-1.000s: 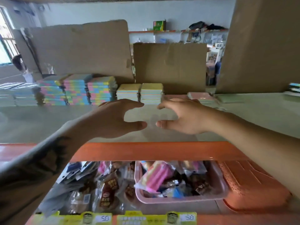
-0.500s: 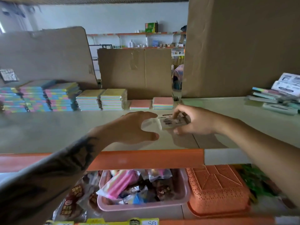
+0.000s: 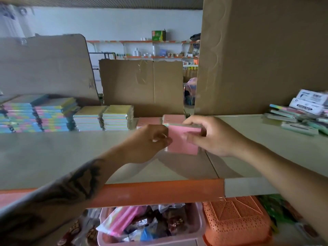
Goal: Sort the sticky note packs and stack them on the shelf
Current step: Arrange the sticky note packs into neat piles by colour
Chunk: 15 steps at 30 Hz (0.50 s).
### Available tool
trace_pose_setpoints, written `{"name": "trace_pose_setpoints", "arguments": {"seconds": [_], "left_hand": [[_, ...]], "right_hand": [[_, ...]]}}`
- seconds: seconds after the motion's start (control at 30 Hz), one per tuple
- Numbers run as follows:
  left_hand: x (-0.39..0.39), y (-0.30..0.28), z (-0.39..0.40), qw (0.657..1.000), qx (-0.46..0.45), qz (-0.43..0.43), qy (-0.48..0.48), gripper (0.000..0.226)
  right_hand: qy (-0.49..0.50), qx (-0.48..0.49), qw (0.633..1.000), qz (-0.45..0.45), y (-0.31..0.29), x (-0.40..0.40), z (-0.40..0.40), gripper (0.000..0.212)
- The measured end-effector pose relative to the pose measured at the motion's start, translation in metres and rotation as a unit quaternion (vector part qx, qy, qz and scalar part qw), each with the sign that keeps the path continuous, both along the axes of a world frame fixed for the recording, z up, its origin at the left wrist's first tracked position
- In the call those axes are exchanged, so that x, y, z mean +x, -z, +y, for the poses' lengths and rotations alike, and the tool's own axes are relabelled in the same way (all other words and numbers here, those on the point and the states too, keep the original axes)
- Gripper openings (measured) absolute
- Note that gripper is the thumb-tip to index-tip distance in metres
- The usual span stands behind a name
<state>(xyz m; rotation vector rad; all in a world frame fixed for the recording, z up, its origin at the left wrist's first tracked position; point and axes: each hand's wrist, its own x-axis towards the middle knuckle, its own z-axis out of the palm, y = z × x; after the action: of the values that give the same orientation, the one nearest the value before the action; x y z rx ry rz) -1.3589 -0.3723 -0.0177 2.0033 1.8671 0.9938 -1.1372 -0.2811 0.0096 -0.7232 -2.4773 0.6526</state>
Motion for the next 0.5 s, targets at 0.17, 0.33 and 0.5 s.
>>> {"name": "trace_pose_setpoints", "arguments": {"seconds": [0.17, 0.33, 0.5], "left_hand": [[0.000, 0.001, 0.001, 0.990, 0.031, -0.134, 0.025, 0.009], [-0.002, -0.006, -0.009, 0.968, 0.021, -0.246, 0.046, 0.016], [-0.007, -0.008, -0.013, 0.953, 0.027, -0.303, -0.006, 0.004]], "right_hand": [[0.007, -0.093, 0.993, 0.065, -0.002, -0.008, -0.008, 0.016], [0.012, -0.265, 0.938, 0.223, 0.002, -0.021, -0.018, 0.024], [0.015, -0.311, 0.923, 0.226, 0.008, -0.031, -0.027, 0.020]]}}
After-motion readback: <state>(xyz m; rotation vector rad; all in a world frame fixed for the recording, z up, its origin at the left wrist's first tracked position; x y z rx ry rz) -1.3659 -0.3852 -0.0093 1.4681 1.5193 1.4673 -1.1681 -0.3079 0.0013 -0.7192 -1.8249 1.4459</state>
